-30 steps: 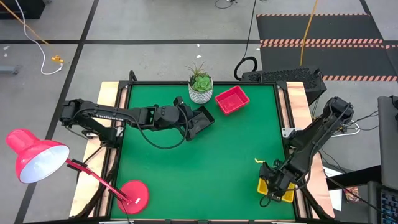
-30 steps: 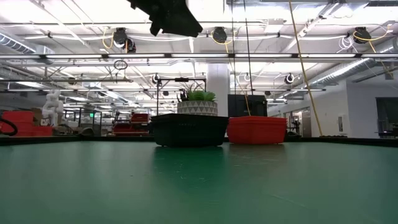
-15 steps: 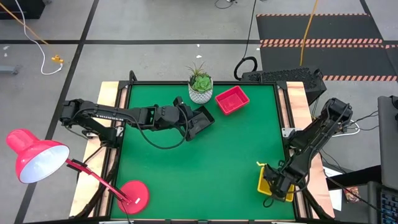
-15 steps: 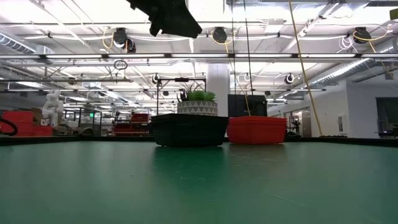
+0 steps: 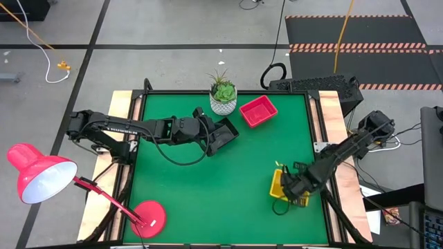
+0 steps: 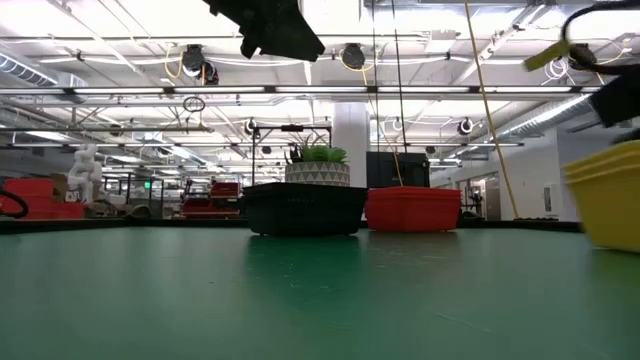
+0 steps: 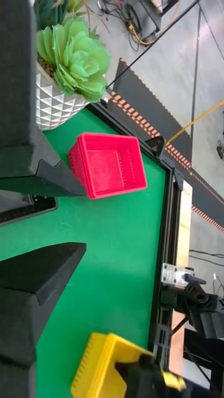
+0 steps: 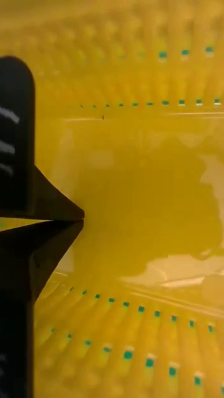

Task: Stack baskets by color
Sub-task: Move the stacked yellow bins to the top right of the table

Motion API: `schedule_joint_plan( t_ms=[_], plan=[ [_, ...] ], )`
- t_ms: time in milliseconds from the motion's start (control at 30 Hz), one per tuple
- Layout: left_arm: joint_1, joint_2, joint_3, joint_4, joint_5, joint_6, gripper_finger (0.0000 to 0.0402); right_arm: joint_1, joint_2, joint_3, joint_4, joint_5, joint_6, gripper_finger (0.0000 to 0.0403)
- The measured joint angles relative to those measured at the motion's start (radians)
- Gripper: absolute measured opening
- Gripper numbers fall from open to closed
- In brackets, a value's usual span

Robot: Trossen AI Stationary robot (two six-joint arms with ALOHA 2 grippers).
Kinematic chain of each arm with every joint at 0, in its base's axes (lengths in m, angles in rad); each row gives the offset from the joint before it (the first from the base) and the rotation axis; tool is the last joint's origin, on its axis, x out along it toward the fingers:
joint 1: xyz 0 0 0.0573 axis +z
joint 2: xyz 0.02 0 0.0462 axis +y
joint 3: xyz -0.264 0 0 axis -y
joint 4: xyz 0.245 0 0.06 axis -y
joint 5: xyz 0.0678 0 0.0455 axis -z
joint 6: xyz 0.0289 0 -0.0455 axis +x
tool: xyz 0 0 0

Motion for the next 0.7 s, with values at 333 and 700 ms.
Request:
schedule_joint_plan(
  t_ms=[333,700],
  plan=[
    [0.0,0.0,0.0,0.0,0.0,0.005,0.0131,-0.339,0.001,-0.002,-0.016,0.06,-0.379,0.0001],
    [0.0,0.0,0.0,-0.009,0.0,0.025,0.0131,-0.713,0.002,-0.003,-0.008,0.156,-0.608,0.0]
  ],
)
